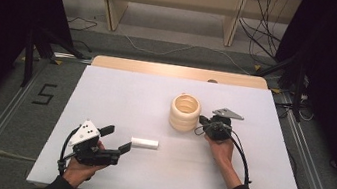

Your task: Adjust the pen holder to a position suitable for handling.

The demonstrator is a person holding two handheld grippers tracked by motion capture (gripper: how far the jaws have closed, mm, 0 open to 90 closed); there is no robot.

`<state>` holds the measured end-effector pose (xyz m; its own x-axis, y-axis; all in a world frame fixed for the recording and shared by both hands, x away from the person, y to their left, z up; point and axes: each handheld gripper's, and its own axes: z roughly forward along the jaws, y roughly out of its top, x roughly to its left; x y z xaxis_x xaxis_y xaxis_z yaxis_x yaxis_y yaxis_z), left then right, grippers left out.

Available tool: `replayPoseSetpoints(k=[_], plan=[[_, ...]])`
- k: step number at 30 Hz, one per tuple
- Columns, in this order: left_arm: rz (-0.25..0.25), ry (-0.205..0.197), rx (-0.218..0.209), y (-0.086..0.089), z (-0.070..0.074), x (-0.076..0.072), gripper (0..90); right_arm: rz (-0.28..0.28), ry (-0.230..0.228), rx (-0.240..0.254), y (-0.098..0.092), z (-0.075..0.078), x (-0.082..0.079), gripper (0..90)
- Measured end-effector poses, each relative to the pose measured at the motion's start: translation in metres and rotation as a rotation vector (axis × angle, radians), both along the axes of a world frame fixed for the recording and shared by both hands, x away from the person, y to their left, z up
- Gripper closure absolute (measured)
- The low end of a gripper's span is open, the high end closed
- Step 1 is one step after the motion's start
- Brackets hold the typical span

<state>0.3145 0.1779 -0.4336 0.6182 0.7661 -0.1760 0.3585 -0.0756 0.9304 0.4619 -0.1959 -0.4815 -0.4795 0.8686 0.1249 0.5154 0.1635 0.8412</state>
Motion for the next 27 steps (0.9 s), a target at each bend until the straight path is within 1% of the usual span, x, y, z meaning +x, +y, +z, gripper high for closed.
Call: replayPoseSetpoints(k=[4,7,11,14,20,27], plan=[[0.0,0.0,0.0,0.0,0.0,0.0,13.7,0.01,0.002,-0.001,0.007,-0.001,0.0,90.0],[-0.001,-0.001,0.001,0.0,0.0,0.0,13.7,0.023,-0.006,-0.007,0.012,-0.001,0.002,90.0],[-0.001,-0.001,0.001,0.0,0.0,0.0,13.7,0.022,-0.009,-0.018,0.017,-0.001,0.003,90.0],[-0.001,-0.002,0.0,0.0,0.0,0.0,13.7,0.023,-0.01,-0.014,0.019,-0.001,0.004,89.9],[-0.001,-0.005,-0.002,0.001,0.001,-0.001,13.7,0.029,-0.014,-0.014,0.023,-0.001,0.005,89.9],[0.001,-0.008,-0.006,0.001,0.002,-0.001,13.7,0.028,-0.023,-0.019,0.022,0.002,0.005,89.8]])
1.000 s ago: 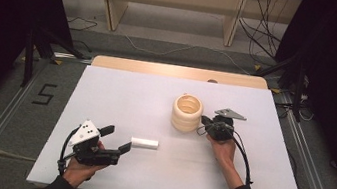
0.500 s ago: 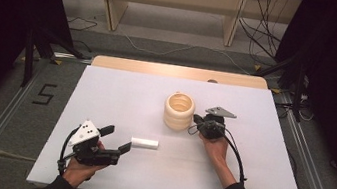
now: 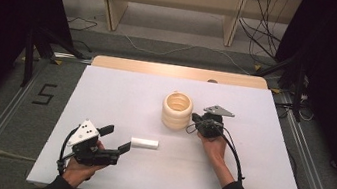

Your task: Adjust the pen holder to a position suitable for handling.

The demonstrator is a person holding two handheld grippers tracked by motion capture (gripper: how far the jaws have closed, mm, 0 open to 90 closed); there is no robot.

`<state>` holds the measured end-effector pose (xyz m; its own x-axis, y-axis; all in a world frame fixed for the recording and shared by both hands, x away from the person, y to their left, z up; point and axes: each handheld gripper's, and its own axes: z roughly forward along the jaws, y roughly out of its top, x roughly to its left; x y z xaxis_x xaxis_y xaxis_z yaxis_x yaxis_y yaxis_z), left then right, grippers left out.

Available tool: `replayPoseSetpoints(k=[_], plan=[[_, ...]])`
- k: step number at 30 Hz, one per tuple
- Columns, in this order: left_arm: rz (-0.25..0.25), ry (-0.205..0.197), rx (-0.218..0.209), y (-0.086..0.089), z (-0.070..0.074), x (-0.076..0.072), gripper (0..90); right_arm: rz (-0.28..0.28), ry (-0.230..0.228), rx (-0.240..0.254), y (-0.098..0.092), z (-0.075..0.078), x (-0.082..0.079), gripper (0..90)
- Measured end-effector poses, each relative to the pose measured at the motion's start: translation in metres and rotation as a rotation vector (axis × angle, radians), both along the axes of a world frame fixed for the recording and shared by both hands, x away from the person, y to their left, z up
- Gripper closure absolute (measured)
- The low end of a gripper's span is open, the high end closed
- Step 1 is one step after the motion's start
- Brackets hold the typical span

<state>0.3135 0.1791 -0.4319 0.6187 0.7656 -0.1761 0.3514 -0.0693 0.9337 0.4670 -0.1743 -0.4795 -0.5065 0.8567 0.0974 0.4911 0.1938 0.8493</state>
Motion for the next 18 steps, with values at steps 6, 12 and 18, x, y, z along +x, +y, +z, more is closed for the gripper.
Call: replayPoseSetpoints(k=[6,12,18], plan=[[0.003,0.0,-0.004,0.0,0.0,0.0,13.7,-0.007,-0.011,0.013,-0.006,0.007,-0.001,86.2],[0.006,0.0,-0.004,0.001,0.001,0.0,13.7,0.001,-0.031,0.01,-0.013,0.018,-0.006,73.6],[0.008,0.0,-0.002,0.0,0.001,0.0,13.7,0.036,-0.029,-0.015,-0.014,0.029,-0.012,60.1]])
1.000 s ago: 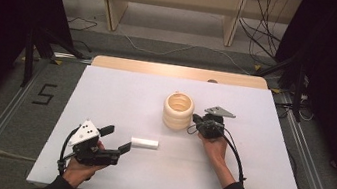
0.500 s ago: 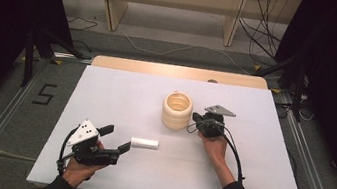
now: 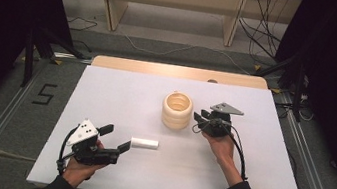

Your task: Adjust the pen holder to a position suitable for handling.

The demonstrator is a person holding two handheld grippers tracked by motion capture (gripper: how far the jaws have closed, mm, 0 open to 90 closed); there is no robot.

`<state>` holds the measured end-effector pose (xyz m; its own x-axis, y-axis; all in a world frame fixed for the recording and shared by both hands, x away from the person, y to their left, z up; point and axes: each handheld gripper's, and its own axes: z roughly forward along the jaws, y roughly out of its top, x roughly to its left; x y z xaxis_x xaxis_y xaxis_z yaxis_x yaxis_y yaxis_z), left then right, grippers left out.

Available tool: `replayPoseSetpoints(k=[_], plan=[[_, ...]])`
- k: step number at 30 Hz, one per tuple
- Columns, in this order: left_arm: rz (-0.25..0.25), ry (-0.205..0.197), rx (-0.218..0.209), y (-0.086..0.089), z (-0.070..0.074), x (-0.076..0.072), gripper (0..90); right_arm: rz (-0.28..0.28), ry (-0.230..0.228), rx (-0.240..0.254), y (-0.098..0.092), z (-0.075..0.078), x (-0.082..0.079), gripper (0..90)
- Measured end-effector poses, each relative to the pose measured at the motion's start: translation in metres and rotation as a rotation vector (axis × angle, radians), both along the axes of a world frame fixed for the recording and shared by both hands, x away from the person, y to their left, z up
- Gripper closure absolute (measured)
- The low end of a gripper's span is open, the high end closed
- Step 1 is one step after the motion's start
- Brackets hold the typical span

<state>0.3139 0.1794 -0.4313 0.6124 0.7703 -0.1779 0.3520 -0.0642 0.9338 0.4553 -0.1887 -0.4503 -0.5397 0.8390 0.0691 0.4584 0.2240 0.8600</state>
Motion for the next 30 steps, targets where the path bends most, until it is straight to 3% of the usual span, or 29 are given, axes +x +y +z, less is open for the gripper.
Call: replayPoseSetpoints(k=[13,15,22,30], plan=[[-0.004,0.0,-0.003,-0.002,0.0,0.002,13.7,0.084,0.032,0.004,0.002,0.018,-0.011,37.1],[-0.005,0.0,-0.004,-0.002,0.0,0.002,13.7,0.105,0.023,-0.025,0.005,0.02,-0.012,34.4],[-0.004,-0.002,-0.007,-0.002,0.001,0.002,13.7,0.151,0.023,-0.064,0.012,0.026,-0.017,30.9],[-0.003,0.001,-0.008,-0.001,0.001,0.002,13.7,0.197,0.066,-0.078,0.02,0.029,-0.02,26.9]])
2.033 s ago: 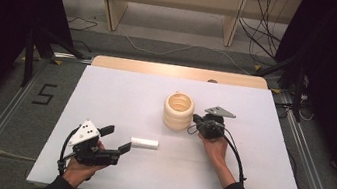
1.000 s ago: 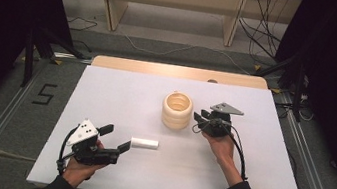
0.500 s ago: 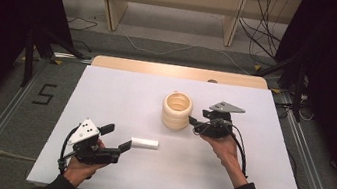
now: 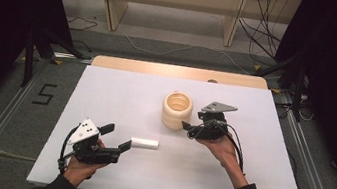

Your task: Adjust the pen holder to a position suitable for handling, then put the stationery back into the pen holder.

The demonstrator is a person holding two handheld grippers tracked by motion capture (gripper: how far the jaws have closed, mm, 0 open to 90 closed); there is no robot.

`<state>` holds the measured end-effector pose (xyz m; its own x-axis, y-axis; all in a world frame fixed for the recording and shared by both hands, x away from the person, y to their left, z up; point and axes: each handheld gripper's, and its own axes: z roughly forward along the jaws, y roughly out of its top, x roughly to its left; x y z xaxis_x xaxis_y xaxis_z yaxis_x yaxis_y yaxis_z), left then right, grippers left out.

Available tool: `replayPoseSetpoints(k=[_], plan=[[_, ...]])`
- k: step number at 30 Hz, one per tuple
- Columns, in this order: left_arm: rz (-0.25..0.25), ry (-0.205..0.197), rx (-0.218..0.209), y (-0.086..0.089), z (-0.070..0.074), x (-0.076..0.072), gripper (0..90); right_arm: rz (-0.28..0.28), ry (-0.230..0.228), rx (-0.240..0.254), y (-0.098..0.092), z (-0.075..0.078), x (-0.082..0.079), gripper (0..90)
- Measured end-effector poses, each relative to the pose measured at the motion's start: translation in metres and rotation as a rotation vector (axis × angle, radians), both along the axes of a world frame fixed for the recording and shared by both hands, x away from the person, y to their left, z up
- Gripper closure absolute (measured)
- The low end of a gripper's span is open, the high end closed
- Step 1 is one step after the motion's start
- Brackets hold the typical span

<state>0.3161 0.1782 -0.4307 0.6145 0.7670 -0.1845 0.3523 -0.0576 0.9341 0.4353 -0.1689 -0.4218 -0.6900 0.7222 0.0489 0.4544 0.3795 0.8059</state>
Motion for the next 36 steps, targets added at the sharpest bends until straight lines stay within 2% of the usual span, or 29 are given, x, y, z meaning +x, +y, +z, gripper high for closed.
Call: replayPoseSetpoints(k=[11,15,18,28,36], plan=[[0.007,0.001,-0.003,0.001,0.0,-0.001,13.7,0.107,0.009,-0.052,0.019,0.006,-0.011,24.4],[0.007,0.001,-0.004,0.002,0.0,-0.001,13.7,0.144,0.034,-0.032,0.026,0.007,-0.015,24.1],[0.007,0.0,-0.003,0.002,0.0,-0.001,13.7,0.166,0.034,-0.046,0.032,0.007,-0.018,23.5],[0.013,-0.004,0.0,0.003,0.0,-0.002,13.6,0.232,0.046,-0.048,0.047,0.005,-0.023,23.5],[0.007,-0.005,0.001,0.002,0.0,-0.002,13.6,0.266,0.053,-0.066,0.058,0.004,-0.025,23.5]])
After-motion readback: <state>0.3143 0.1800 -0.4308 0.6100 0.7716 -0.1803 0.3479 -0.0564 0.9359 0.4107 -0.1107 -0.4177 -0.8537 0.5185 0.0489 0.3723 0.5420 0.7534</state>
